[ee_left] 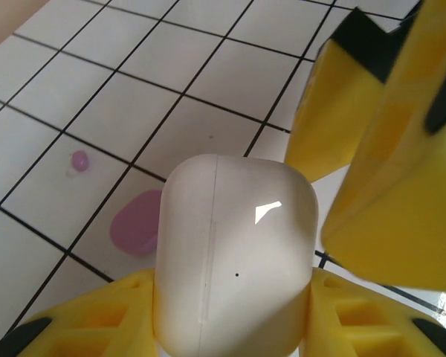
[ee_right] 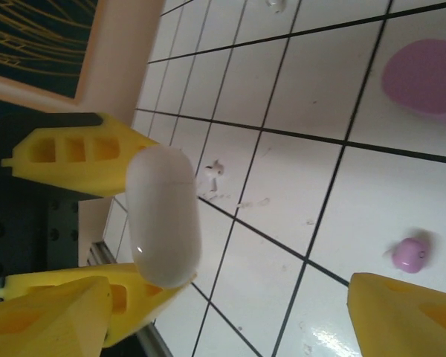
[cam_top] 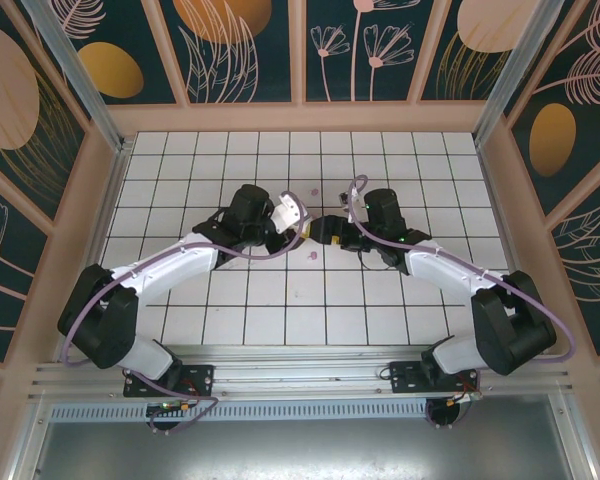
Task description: Insert the wireless bluetooth earbuds into the charging case
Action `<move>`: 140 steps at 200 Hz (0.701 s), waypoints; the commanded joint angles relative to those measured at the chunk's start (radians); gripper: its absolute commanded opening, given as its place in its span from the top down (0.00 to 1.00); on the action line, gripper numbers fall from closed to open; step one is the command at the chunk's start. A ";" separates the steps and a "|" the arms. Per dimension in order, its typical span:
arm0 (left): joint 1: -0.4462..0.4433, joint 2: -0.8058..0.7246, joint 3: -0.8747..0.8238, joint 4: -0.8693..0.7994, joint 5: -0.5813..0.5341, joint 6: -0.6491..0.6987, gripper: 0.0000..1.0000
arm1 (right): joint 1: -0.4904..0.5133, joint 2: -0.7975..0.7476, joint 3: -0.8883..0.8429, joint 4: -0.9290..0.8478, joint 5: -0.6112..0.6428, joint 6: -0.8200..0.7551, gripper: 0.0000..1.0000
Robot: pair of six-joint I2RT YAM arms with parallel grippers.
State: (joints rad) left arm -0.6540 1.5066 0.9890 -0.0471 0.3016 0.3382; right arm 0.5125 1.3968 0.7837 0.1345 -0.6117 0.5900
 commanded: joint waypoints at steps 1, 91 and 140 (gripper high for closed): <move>-0.015 -0.030 -0.009 0.027 0.041 0.042 0.78 | 0.000 0.004 0.028 0.054 -0.064 0.005 0.22; -0.027 -0.044 -0.009 0.024 0.077 0.064 0.77 | -0.021 0.036 0.040 0.079 -0.109 0.007 0.49; -0.029 -0.046 -0.011 0.021 0.093 0.071 0.74 | -0.023 0.053 0.017 0.168 -0.173 0.035 0.71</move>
State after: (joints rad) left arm -0.6735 1.4872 0.9844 -0.0483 0.3416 0.3859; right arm 0.4992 1.4326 0.7979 0.2268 -0.7460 0.6094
